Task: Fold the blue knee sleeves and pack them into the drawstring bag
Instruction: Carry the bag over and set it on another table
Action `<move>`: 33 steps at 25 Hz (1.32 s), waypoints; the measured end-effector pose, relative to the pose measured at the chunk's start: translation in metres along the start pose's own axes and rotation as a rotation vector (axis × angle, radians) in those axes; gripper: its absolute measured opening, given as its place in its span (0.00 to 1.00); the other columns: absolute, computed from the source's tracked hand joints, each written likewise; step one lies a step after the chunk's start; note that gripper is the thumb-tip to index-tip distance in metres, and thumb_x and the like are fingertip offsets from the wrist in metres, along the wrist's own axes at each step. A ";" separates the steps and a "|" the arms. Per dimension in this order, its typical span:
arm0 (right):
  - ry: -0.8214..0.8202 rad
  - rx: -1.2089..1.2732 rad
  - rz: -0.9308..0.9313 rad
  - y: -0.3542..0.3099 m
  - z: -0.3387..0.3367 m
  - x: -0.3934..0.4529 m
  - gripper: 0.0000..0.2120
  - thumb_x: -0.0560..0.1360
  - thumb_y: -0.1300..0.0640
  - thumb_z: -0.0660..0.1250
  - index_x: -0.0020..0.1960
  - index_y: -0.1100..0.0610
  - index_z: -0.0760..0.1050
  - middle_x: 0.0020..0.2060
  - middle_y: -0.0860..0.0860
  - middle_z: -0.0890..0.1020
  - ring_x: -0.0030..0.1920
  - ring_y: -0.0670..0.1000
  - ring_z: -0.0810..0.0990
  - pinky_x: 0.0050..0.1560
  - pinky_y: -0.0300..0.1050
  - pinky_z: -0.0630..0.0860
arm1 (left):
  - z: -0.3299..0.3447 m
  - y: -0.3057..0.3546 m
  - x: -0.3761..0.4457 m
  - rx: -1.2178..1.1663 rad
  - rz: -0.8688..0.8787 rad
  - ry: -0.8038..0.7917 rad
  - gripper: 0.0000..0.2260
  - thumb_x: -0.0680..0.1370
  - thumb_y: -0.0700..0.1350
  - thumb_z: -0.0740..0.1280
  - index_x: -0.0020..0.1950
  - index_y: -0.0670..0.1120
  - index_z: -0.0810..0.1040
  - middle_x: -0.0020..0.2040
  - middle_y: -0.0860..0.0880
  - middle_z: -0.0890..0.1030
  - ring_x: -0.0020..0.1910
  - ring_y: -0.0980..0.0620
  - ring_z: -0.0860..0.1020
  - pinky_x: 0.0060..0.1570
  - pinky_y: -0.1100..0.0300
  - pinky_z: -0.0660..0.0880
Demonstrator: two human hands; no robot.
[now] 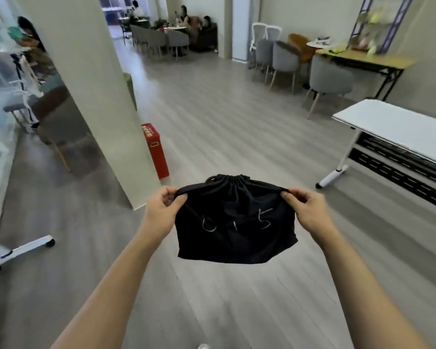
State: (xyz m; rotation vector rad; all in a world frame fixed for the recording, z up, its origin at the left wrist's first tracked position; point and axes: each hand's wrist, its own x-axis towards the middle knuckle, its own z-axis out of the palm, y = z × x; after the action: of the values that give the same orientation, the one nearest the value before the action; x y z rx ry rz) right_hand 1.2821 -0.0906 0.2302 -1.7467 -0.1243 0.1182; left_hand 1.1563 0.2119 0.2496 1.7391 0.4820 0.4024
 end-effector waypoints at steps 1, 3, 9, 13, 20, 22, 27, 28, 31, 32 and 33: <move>0.069 0.005 0.001 0.004 -0.021 0.015 0.05 0.79 0.64 0.70 0.47 0.59 0.83 0.36 0.46 0.84 0.31 0.35 0.79 0.37 0.27 0.74 | 0.029 0.005 0.015 -0.006 0.007 -0.030 0.01 0.80 0.38 0.69 0.49 0.41 0.78 0.41 0.48 0.82 0.35 0.61 0.80 0.38 0.69 0.77; 0.189 0.006 -0.008 0.010 -0.063 0.049 0.05 0.79 0.65 0.69 0.51 0.61 0.84 0.41 0.51 0.85 0.35 0.35 0.80 0.41 0.27 0.76 | 0.092 0.015 0.051 -0.018 0.003 -0.095 0.02 0.79 0.39 0.70 0.49 0.42 0.78 0.41 0.48 0.82 0.36 0.59 0.80 0.39 0.67 0.77; 0.398 0.005 0.024 0.030 -0.178 0.166 0.07 0.78 0.66 0.70 0.52 0.59 0.85 0.42 0.55 0.87 0.42 0.47 0.83 0.48 0.37 0.80 | 0.265 0.042 0.166 -0.125 -0.052 -0.240 0.04 0.78 0.39 0.72 0.46 0.45 0.78 0.38 0.49 0.82 0.37 0.53 0.80 0.39 0.60 0.77; 0.525 -0.015 0.037 0.030 -0.246 0.238 0.08 0.77 0.66 0.70 0.48 0.55 0.85 0.41 0.52 0.87 0.41 0.47 0.84 0.52 0.42 0.80 | 0.370 0.078 0.229 -0.186 -0.085 -0.326 0.03 0.78 0.40 0.72 0.48 0.44 0.80 0.39 0.49 0.83 0.37 0.56 0.82 0.36 0.66 0.77; 0.696 0.019 0.025 0.027 -0.350 0.377 0.07 0.78 0.65 0.70 0.50 0.56 0.84 0.42 0.52 0.86 0.44 0.50 0.83 0.52 0.45 0.80 | 0.535 0.143 0.334 -0.276 -0.102 -0.410 0.03 0.79 0.39 0.71 0.47 0.46 0.80 0.43 0.48 0.84 0.41 0.54 0.82 0.44 0.60 0.78; 0.739 0.043 0.028 0.031 -0.381 0.425 0.06 0.78 0.63 0.71 0.50 0.54 0.84 0.45 0.51 0.87 0.48 0.51 0.85 0.57 0.48 0.81 | 0.586 0.160 0.368 -0.298 -0.093 -0.446 0.01 0.79 0.40 0.71 0.50 0.45 0.81 0.44 0.49 0.84 0.41 0.56 0.82 0.45 0.61 0.78; 0.770 0.153 0.062 0.036 -0.461 0.550 0.07 0.77 0.60 0.72 0.46 0.49 0.85 0.45 0.48 0.88 0.50 0.50 0.86 0.60 0.52 0.81 | 0.710 0.198 0.457 -0.313 -0.086 -0.457 0.05 0.81 0.38 0.66 0.53 0.43 0.81 0.44 0.50 0.83 0.41 0.55 0.81 0.44 0.61 0.77; 0.762 0.159 0.057 0.036 -0.476 0.575 0.07 0.77 0.60 0.72 0.46 0.49 0.85 0.45 0.48 0.88 0.50 0.49 0.86 0.60 0.53 0.81 | 0.734 0.204 0.475 -0.297 -0.069 -0.444 0.06 0.81 0.38 0.66 0.55 0.43 0.81 0.45 0.49 0.83 0.43 0.54 0.81 0.47 0.59 0.77; 0.739 0.156 -0.015 0.018 -0.518 0.649 0.08 0.76 0.61 0.72 0.46 0.49 0.86 0.45 0.48 0.88 0.48 0.49 0.86 0.60 0.55 0.81 | 0.794 0.234 0.524 -0.315 0.028 -0.389 0.06 0.82 0.38 0.65 0.51 0.47 0.80 0.45 0.50 0.83 0.43 0.54 0.80 0.48 0.58 0.77; 0.750 0.154 -0.030 0.011 -0.534 0.676 0.07 0.77 0.61 0.71 0.46 0.50 0.86 0.45 0.49 0.88 0.47 0.48 0.85 0.59 0.55 0.82 | 0.815 0.245 0.541 -0.319 0.056 -0.364 0.07 0.82 0.38 0.65 0.50 0.48 0.79 0.44 0.50 0.82 0.42 0.55 0.80 0.46 0.59 0.77; 0.739 0.160 -0.053 0.000 -0.545 0.699 0.07 0.77 0.61 0.71 0.48 0.51 0.86 0.44 0.49 0.88 0.46 0.48 0.85 0.57 0.53 0.82 | 0.832 0.257 0.554 -0.326 0.082 -0.345 0.07 0.82 0.38 0.64 0.49 0.49 0.79 0.43 0.50 0.81 0.42 0.55 0.80 0.45 0.59 0.77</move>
State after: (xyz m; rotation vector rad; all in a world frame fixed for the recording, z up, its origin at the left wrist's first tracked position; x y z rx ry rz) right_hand 2.0546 -0.5162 0.3199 -1.5263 0.3693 -0.5403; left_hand 2.0808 -0.2399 0.3283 1.4733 0.0895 0.2159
